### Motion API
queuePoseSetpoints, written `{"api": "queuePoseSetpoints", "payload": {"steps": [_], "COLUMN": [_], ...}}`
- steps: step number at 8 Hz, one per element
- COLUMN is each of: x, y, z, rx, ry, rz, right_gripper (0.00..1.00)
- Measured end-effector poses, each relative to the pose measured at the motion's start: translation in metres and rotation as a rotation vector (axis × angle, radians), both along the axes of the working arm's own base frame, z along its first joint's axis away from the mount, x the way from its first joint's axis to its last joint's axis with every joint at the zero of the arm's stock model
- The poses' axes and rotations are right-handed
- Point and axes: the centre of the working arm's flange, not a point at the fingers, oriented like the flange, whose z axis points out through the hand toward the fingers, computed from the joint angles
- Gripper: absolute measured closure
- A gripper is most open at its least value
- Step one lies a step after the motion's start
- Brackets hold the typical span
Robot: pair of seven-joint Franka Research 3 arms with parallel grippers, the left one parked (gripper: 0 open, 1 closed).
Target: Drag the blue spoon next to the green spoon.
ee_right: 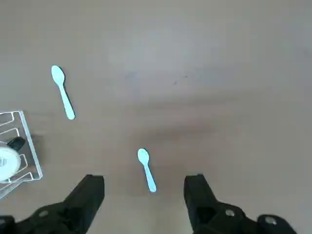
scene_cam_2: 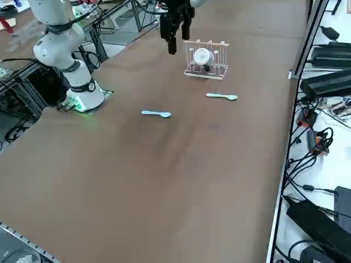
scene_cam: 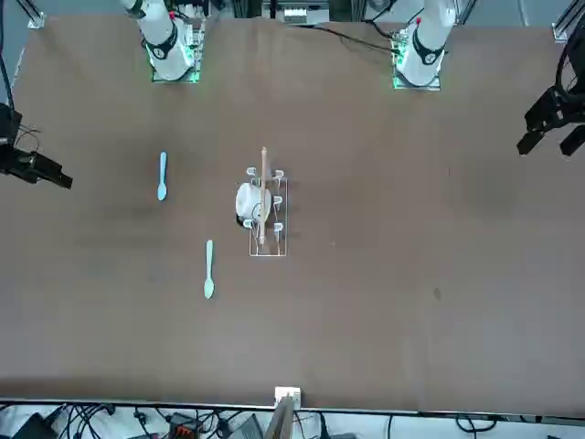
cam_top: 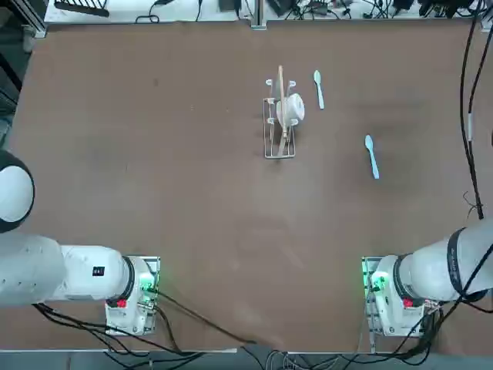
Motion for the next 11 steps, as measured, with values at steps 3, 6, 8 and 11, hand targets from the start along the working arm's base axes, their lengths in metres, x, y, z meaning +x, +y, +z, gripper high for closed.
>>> {"api": "queuePoseSetpoints", "payload": {"steps": [3, 6, 8, 11], "x": [0.000, 0.000, 0.001, -0.006], "y": [0.000, -0.008, -0.012, 0.001], "z": [0.000, -0.006, -0.029, -0.086], "rx": [0.000, 0.000, 0.005, 0.016], "ry": [0.001, 0.016, 0.073, 0.186], "rz": [0.000, -0.010, 0.003, 0.025], "right_gripper": [0.00, 0.00, 0.00, 0.00]}}
